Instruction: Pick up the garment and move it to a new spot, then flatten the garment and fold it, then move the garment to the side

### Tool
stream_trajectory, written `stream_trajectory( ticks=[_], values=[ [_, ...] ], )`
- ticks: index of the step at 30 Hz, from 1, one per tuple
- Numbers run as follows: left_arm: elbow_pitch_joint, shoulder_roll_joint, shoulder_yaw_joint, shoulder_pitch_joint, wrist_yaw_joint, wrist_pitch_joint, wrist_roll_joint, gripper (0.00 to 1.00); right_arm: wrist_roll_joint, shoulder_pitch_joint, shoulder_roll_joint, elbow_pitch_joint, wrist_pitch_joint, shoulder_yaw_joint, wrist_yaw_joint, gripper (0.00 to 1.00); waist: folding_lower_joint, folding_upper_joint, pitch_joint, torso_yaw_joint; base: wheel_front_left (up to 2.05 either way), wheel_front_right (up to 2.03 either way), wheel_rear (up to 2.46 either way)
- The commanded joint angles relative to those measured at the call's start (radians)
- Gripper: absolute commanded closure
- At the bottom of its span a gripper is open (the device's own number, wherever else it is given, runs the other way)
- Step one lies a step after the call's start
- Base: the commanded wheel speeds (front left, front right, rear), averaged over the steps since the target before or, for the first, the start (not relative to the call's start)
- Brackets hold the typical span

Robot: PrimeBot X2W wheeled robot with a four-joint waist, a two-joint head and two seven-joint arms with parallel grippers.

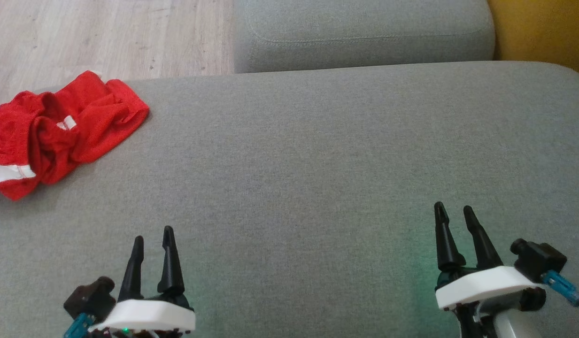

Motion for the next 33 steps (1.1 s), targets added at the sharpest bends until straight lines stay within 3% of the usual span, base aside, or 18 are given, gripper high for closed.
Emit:
stream_trajectory(
  ticks=[1,33],
  values=[
    [-0.026,0.006,0.017,-0.017,0.009,-0.016,0.034,0.00,-0.037,-0.039,-0.007,-0.030,-0.019,0.024,-0.001,0.00,0.0000,-0.0001,0.000,0.000,0.00,0.00,0.00],
    [0.035,0.007,-0.002,0.023,0.034,-0.110,0.343,0.00,-0.427,-0.023,-0.009,-0.014,-0.113,0.084,-0.001,0.00,0.0000,-0.0001,-0.020,0.006,0.00,0.00,0.00]
  ],
)
